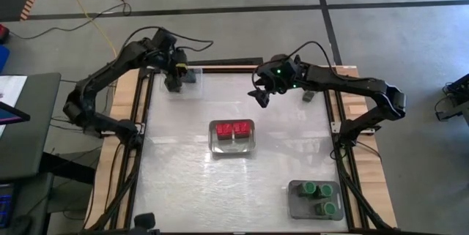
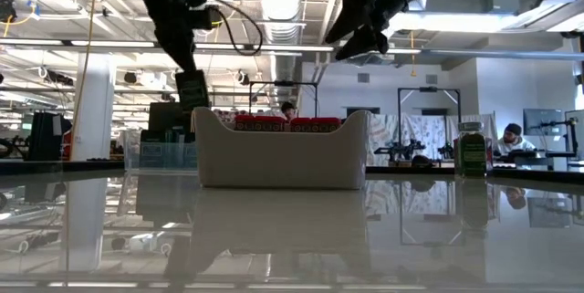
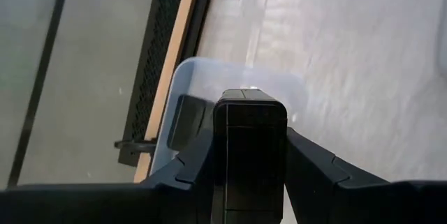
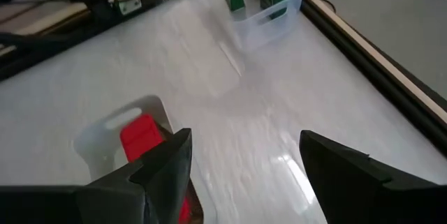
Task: Sort spices by type
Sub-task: Put the black seasoning can into the transparent bin
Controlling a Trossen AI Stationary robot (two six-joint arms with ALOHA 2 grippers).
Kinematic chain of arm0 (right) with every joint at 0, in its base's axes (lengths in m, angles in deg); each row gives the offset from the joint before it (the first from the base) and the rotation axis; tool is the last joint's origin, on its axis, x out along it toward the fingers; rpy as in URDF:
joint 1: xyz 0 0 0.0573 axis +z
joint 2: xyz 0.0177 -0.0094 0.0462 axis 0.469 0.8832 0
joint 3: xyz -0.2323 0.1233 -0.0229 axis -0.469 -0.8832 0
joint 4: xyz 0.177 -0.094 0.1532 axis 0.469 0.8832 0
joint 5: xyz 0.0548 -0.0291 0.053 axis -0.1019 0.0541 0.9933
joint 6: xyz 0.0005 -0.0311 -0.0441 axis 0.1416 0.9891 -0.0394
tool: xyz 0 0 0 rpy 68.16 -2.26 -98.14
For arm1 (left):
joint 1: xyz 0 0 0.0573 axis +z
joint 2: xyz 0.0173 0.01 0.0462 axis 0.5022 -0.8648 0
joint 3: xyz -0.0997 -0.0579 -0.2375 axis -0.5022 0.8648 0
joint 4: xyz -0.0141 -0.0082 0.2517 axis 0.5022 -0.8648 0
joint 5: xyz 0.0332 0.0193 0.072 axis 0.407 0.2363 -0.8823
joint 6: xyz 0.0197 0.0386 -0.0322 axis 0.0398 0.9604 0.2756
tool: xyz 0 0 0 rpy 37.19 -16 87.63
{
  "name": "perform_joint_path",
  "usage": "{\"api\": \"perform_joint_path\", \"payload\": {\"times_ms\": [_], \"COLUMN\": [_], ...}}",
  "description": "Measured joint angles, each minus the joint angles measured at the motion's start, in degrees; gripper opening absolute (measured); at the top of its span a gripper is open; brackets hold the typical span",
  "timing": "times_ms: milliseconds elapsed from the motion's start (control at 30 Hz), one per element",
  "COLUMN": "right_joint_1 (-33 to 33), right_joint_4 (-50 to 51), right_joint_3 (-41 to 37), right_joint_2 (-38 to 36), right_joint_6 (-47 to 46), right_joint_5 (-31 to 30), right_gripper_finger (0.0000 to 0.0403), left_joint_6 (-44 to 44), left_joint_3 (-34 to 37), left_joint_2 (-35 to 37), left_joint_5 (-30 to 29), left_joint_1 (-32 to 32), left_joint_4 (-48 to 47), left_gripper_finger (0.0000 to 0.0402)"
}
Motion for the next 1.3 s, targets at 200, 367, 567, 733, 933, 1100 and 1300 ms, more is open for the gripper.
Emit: {"api": "perform_joint_path", "payload": {"times_ms": [200,367,567,733,933,1100,1300], "right_joint_1": [-1.37,-2.18,-2.22,-2.23,-2.23,-2.23,-2.21], "right_joint_4": [-0.44,-0.38,-0.39,0.26,0.87,0.90,0.94], "right_joint_3": [0.00,0.00,0.00,0.00,0.00,0.00,0.00], "right_joint_2": [0.00,0.00,0.00,0.00,0.00,0.00,0.00], "right_joint_6": [-1.23,-1.29,-1.29,-1.28,-1.27,-1.27,-2.35], "right_joint_5": [0.00,0.00,0.00,0.00,0.00,0.00,0.00], "right_gripper_finger": [0.0292,0.0292,0.0292,0.0292,0.0292,0.0292,0.0292], "left_joint_6": [1.99,2.21,3.51,5.17,6.53,6.66,7.08], "left_joint_3": [0.00,0.00,0.00,0.00,0.00,1.15,2.58], "left_joint_2": [-4.46,-8.51,-13.55,-16.22,-18.62,-19.83,-19.61], "left_joint_5": [0.43,0.42,0.42,-0.53,-1.73,-2.63,-2.64], "left_joint_1": [2.33,2.60,2.02,2.05,2.09,2.09,2.11], "left_joint_4": [-0.22,-0.29,0.59,2.73,3.21,5.17,6.45], "left_gripper_finger": [0.0129,0.0129,0.0129,0.0129,0.0129,0.0129,0.0129]}}
